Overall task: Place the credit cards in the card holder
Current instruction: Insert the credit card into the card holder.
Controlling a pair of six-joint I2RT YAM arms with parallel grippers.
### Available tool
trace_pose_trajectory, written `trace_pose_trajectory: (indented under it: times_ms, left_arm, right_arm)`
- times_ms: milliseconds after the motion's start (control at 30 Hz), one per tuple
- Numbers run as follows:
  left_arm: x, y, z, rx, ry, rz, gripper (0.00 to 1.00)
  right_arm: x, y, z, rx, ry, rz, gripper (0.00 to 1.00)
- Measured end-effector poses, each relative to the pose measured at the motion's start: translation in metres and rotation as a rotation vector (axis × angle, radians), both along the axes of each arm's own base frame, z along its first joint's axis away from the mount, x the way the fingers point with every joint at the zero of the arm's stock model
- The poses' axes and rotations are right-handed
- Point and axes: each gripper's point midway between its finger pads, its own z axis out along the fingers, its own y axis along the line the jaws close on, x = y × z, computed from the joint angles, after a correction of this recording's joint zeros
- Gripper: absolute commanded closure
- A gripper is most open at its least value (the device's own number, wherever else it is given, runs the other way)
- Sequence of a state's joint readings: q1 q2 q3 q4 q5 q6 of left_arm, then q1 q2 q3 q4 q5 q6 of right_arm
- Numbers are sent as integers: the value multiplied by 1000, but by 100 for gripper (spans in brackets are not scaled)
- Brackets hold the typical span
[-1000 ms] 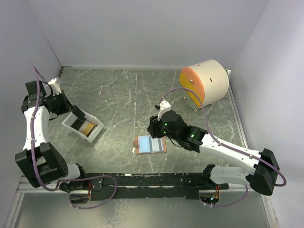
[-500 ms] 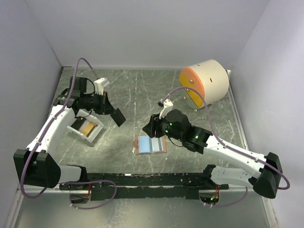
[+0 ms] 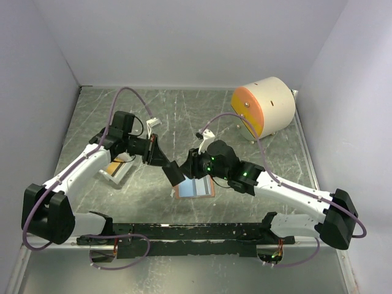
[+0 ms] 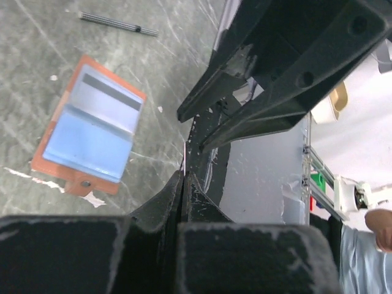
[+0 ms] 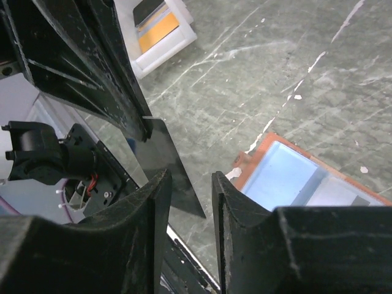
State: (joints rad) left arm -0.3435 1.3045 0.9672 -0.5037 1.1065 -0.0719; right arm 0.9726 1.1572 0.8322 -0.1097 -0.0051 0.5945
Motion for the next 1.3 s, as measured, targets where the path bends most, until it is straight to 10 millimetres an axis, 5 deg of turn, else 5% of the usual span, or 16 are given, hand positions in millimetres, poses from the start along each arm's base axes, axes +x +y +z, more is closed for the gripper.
trace_pose_trajectory:
  times_ms: [167, 433, 533, 633, 800, 1033, 1300]
  left_arm:
    - [-12, -7, -2, -34, 10, -53, 93]
    - [-15, -11, -2, -73, 19, -77, 93]
    - [-15, -11, -2, -74, 20, -77, 93]
    - [-14, -11, -3, -69, 14, -73, 62]
    - [-8, -9, -10, -25, 0, -36, 44]
    - [11, -2, -12, 65, -57, 115, 50]
    - [24, 2, -47, 210, -18, 277, 75]
  right_arm:
    - [-6, 8, 4, 30, 5, 53, 82]
    - [-9, 11, 0, 74, 19, 86, 86]
    - [-11, 12, -1, 86, 27, 103, 100]
    - [-15, 13, -3, 100, 39, 130, 100]
    - [-21, 13, -7, 123, 52, 146, 100]
    - [-17, -10, -38, 64, 102, 62, 100]
    - [31, -65, -68, 9, 173, -164, 100]
